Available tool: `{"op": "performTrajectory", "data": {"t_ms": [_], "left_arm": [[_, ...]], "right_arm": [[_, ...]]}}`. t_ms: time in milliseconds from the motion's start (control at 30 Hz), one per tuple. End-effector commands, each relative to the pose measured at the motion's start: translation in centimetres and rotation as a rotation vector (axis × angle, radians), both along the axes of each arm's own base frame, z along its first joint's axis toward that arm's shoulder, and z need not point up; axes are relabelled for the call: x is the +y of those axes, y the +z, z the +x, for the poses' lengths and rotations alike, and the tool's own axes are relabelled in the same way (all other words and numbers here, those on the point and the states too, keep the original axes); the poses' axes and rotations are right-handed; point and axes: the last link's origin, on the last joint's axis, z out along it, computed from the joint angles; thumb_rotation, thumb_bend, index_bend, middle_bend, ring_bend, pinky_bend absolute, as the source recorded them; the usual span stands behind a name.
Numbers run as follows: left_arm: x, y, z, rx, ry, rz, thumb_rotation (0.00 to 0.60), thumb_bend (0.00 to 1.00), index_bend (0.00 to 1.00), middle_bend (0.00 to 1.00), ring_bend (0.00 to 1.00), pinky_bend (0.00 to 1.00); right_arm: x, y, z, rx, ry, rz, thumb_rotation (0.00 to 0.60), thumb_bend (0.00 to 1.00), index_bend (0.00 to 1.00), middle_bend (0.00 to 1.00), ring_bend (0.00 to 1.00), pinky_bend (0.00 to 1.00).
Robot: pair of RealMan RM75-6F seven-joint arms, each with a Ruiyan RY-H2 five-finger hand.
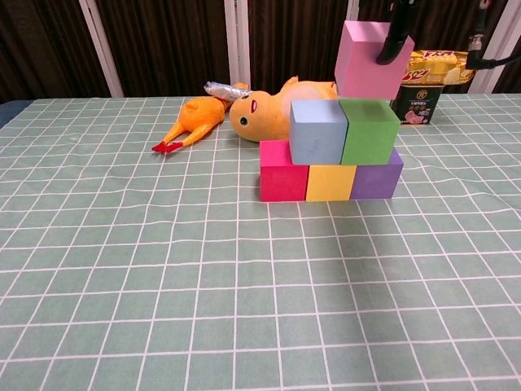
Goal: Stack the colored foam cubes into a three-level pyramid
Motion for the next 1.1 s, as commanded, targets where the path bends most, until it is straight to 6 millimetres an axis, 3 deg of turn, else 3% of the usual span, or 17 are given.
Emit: {"op": "performTrajectory", "data": {"t_ms": [33,433,1100], "left_arm": [[0.0,0.0,0.0,0.0,0.0,0.0,0.6,0.08,0.0,0.07,0.02,0.03],[0.1,0.2,-0.1,-0.012,0.003,-0.003,0.6,0.08,0.0,0.07,0.02,0.03],[0.0,0.0,-0.1,-0.016,0.008,-0.021,0.6,0.08,0.0,0.07,0.02,0.03]], "right_arm": [[0.0,-0.3,0.5,-0.001,0.002,0.004,0.6,0.34,0.0,0.41,0.23,0.03],[0.8,-1.9,1.2,-0.007,0.058,0.069,0.6,0.34,0.0,0.41,0.23,0.03],[0.4,-2.2,0.5,0.015,0.034,0.049,0.6,0.34,0.0,0.41,0.23,0.03]]}}
